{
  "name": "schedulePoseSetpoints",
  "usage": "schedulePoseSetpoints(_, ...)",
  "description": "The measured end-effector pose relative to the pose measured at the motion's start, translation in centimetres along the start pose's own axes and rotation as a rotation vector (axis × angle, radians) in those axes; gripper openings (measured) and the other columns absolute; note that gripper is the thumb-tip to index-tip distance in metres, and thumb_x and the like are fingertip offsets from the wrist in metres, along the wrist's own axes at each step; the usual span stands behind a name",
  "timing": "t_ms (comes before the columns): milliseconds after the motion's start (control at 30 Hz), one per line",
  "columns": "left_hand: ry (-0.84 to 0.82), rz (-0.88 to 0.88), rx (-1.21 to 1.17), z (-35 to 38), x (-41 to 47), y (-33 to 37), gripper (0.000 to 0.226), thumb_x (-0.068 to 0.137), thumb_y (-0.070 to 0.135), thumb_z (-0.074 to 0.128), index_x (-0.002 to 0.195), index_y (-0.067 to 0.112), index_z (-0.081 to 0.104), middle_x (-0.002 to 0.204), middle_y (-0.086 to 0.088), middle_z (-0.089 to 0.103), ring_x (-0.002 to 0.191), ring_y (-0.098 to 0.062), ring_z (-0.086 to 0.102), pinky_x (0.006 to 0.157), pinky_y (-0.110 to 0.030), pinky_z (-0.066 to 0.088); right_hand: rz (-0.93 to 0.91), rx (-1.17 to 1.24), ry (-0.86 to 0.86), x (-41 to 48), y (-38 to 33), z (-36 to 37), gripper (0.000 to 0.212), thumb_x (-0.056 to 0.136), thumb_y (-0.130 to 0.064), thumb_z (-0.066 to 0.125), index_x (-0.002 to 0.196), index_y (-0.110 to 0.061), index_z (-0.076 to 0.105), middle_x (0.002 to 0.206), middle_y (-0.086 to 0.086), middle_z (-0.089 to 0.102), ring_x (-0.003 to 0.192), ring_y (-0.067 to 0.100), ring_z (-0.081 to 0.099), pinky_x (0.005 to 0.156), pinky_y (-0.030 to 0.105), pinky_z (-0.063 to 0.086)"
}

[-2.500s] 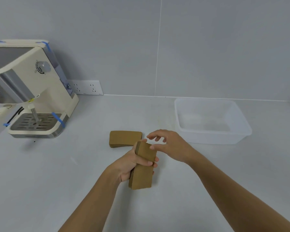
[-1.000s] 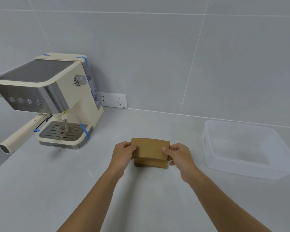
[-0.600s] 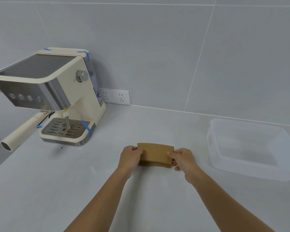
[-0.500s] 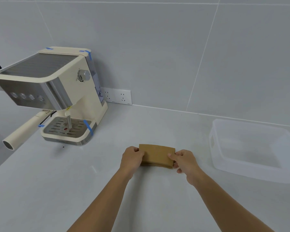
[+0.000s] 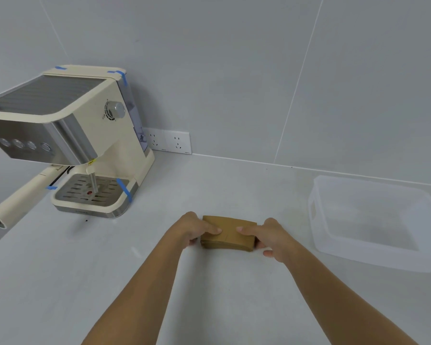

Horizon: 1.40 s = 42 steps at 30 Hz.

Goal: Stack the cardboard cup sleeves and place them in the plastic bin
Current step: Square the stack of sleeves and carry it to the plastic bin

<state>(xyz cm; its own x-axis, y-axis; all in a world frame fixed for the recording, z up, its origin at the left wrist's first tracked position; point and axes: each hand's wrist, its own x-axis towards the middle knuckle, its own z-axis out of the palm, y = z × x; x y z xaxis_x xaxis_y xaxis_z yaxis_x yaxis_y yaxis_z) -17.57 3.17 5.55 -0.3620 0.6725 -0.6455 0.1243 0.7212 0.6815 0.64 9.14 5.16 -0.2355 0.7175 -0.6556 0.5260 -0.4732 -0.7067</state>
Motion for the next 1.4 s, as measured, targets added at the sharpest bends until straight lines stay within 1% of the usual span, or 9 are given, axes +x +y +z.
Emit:
schedulePoseSetpoints(133, -0.014, 0.0, -0.034, 0.5, 0.7, -0.2, 0.057, 0.065, 0.017, 0.084, 0.103, 0.008, 0.043, 0.108, -0.006, 0.051, 0.105, -0.025, 0.052, 0.088, -0.034, 0.05, -0.052, -0.01, 0.005, 0.1, 0.0, 0.4, 0.067, 0.067, -0.031, 0.081, 0.115, -0.001, 0.044, 0.114, 0.011, 0.058, 0.099, 0.025, 0.058, 0.059, 0.024, 0.04)
schedulePoseSetpoints(400, -0.234, 0.062, -0.214, 0.7, 0.0, -1.7, 0.048, 0.069, -0.001, 0.076, 0.114, -0.003, 0.059, 0.118, -0.015, 0.065, 0.112, -0.03, 0.059, 0.095, -0.033, 0.047, -0.128, 0.107, -0.12, 0.0, 1.0, -0.2, 0.04, 0.066, -0.016, 0.082, 0.096, 0.001, 0.064, 0.095, 0.008, 0.069, 0.08, 0.015, 0.065, 0.055, 0.015, 0.051)
schedulePoseSetpoints(500, -0.315, 0.171, -0.28, 1.0, -0.5, -2.8, 0.055, 0.072, 0.0, 0.074, 0.123, 0.002, 0.054, 0.124, -0.015, 0.062, 0.116, -0.03, 0.057, 0.103, -0.038, 0.043, -0.208, 0.177, -0.142, -0.4, 1.8, -0.4, 0.038, 0.066, -0.012, 0.081, 0.1, 0.0, 0.067, 0.101, 0.012, 0.071, 0.088, 0.02, 0.068, 0.07, 0.023, 0.055)
schedulePoseSetpoints(700, -0.158, 0.432, -0.391, 1.4, -2.0, -3.7, 0.051, 0.08, -0.004, 0.066, 0.118, 0.018, 0.041, 0.117, -0.004, 0.059, 0.105, -0.014, 0.058, 0.078, -0.019, 0.049, -0.468, 0.24, -0.002, -1.5, 2.1, 0.7, 0.042, 0.068, -0.01, 0.078, 0.105, -0.015, 0.06, 0.103, 0.001, 0.065, 0.095, 0.015, 0.063, 0.071, 0.018, 0.049)
schedulePoseSetpoints(900, -0.049, 0.638, -0.424, 2.1, -2.4, -4.4, 0.053, 0.078, -0.001, 0.067, 0.111, 0.031, 0.041, 0.106, 0.003, 0.062, 0.093, -0.002, 0.062, 0.078, -0.021, 0.053, -0.638, 0.256, 0.029, -1.6, 2.6, 1.4, 0.044, 0.071, -0.008, 0.075, 0.104, -0.028, 0.053, 0.102, -0.009, 0.063, 0.091, -0.004, 0.059, 0.076, 0.016, 0.049)
schedulePoseSetpoints(1067, -0.048, 0.547, -0.496, 3.7, -2.4, -6.7, 0.06, 0.065, 0.019, 0.073, 0.115, 0.033, 0.043, 0.112, 0.007, 0.06, 0.099, -0.004, 0.061, 0.079, -0.022, 0.05, -0.569, 0.312, -0.063, -1.0, 5.3, 2.8, 0.048, 0.072, -0.004, 0.073, 0.106, -0.031, 0.051, 0.106, -0.006, 0.063, 0.096, 0.004, 0.062, 0.075, 0.017, 0.051)
schedulePoseSetpoints(1200, 0.026, 0.483, -0.647, 4.9, -2.2, -6.8, 0.042, 0.073, 0.037, 0.067, 0.112, 0.034, 0.053, 0.113, 0.009, 0.059, 0.104, -0.007, 0.057, 0.087, -0.025, 0.043, -0.521, 0.559, -0.049, -0.9, 6.1, 3.9, 0.041, 0.069, -0.029, 0.075, 0.107, -0.03, 0.057, 0.099, -0.01, 0.066, 0.091, 0.001, 0.063, 0.075, 0.021, 0.048)
schedulePoseSetpoints(1300, 0.227, 0.435, -0.627, 5.6, -2.2, -5.9, 0.02, 0.087, 0.043, 0.057, 0.093, 0.024, 0.062, 0.093, 0.01, 0.063, 0.083, 0.005, 0.057, 0.073, -0.015, 0.042, -0.502, 0.595, 0.062, -1.0, 5.1, 4.6, 0.025, 0.075, -0.042, 0.069, 0.088, -0.021, 0.064, 0.082, -0.011, 0.065, 0.076, -0.004, 0.06, 0.069, 0.013, 0.046)
schedulePoseSetpoints(1400, 0.409, 0.399, -0.636, 6.5, -2.3, -4.8, 0.034, 0.094, 0.037, 0.047, 0.07, 0.015, 0.055, 0.068, 0.007, 0.055, 0.06, 0.0, 0.051, 0.062, -0.02, 0.038, -0.423, 0.55, 0.233, -0.9, 4.1, 5.4, 0.026, 0.085, -0.039, 0.059, 0.073, -0.015, 0.059, 0.069, -0.009, 0.057, 0.062, -0.001, 0.053, 0.06, 0.015, 0.042)
